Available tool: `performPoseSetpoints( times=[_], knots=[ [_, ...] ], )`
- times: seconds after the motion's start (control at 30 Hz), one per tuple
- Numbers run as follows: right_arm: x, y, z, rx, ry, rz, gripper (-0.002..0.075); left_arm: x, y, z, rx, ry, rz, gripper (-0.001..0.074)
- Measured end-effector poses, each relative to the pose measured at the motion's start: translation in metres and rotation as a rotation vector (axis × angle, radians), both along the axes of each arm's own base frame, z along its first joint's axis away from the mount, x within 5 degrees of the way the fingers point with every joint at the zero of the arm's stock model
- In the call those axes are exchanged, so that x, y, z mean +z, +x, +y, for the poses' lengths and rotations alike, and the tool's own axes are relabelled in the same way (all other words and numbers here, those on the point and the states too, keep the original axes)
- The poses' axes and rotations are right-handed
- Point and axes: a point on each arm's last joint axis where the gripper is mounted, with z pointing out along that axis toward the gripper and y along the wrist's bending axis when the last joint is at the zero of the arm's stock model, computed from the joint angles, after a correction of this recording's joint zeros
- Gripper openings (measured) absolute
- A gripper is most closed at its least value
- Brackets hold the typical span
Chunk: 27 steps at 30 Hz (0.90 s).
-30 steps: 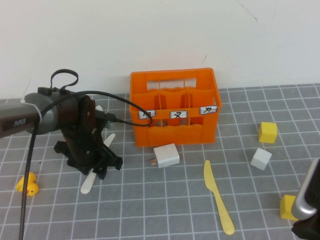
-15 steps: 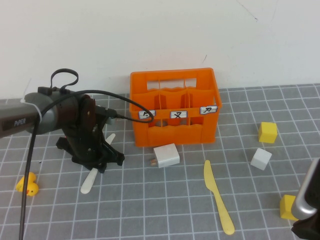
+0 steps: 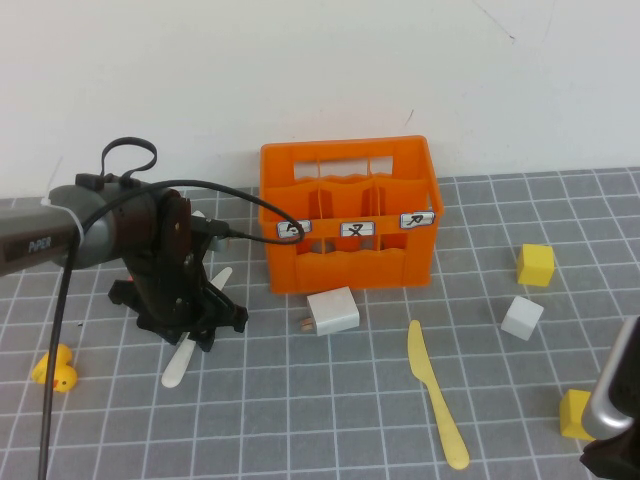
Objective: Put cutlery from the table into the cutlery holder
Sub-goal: Place the knife on the box
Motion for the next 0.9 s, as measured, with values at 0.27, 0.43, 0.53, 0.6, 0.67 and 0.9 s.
performPoseSetpoints(
  times=[0.27,0.43,0.53,0.6,0.67,0.9],
  knots=[
    [0.0004,-0.0002,0.0009,-0.004,0.013,0.004,-0.0003,-0.0043,-0.0009,0.0002,0.000,0.003,0.011,0.0337],
    [0.0004,-0.0002,0.0011,-0.004,0.014,0.004,-0.0003,-0.0043,-0.0008,0.0000,0.002,-0.001,0.010,0.0275],
    [0.0004,-0.0002,0.0011,-0.004,0.014,0.004,-0.0003,-0.0043,-0.0008,-0.0002,0.024,-0.006,0.010,0.0183],
    [0.0005,-0.0002,0.0012,-0.005,0.017,0.005,-0.0003,-0.0043,-0.0006,0.0004,0.043,-0.004,0.008,0.0132],
    [0.0006,-0.0003,0.0015,-0.007,0.021,0.007,-0.0003,-0.0042,-0.0002,0.0011,0.050,0.002,0.004,0.0132],
    [0.0007,-0.0003,0.0017,-0.010,0.025,0.008,-0.0003,-0.0043,0.0003,0.0016,0.057,0.007,-0.003,0.0132]
  ],
)
